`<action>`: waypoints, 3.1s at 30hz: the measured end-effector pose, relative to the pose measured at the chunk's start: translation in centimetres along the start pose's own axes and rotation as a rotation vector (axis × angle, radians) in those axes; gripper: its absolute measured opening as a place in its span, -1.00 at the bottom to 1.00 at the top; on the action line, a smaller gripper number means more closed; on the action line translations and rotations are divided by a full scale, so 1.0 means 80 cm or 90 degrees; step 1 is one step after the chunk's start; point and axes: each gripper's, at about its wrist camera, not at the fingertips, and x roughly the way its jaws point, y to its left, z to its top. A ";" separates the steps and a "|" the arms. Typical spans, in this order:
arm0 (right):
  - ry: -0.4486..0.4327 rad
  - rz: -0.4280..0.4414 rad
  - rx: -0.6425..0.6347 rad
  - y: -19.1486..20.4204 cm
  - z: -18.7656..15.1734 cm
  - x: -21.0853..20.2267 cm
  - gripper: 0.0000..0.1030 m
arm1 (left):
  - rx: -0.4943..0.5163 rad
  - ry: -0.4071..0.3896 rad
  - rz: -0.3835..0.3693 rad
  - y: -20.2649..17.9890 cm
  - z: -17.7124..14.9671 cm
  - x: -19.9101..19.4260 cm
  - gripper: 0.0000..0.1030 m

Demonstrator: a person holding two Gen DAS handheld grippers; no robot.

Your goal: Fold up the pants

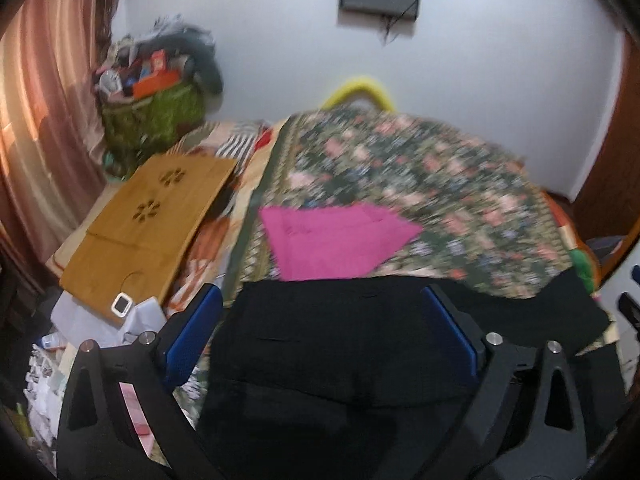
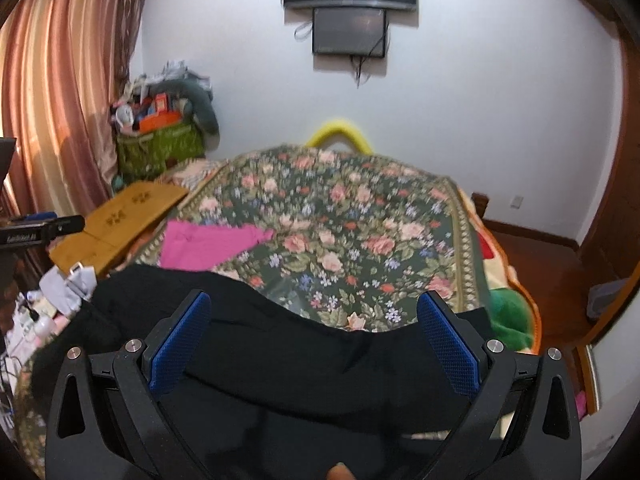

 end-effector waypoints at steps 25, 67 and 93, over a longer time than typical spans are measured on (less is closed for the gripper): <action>0.318 0.182 -0.057 -0.012 -0.025 0.249 0.67 | -0.068 0.354 -0.033 0.096 -0.020 0.298 0.13; 0.122 0.126 -0.119 0.048 -0.018 0.001 -0.90 | 0.000 0.095 0.010 0.076 -0.028 0.007 -0.86; 0.174 0.172 -0.108 0.126 -0.151 -0.069 -0.81 | -0.070 0.189 0.005 0.133 -0.198 -0.021 -0.95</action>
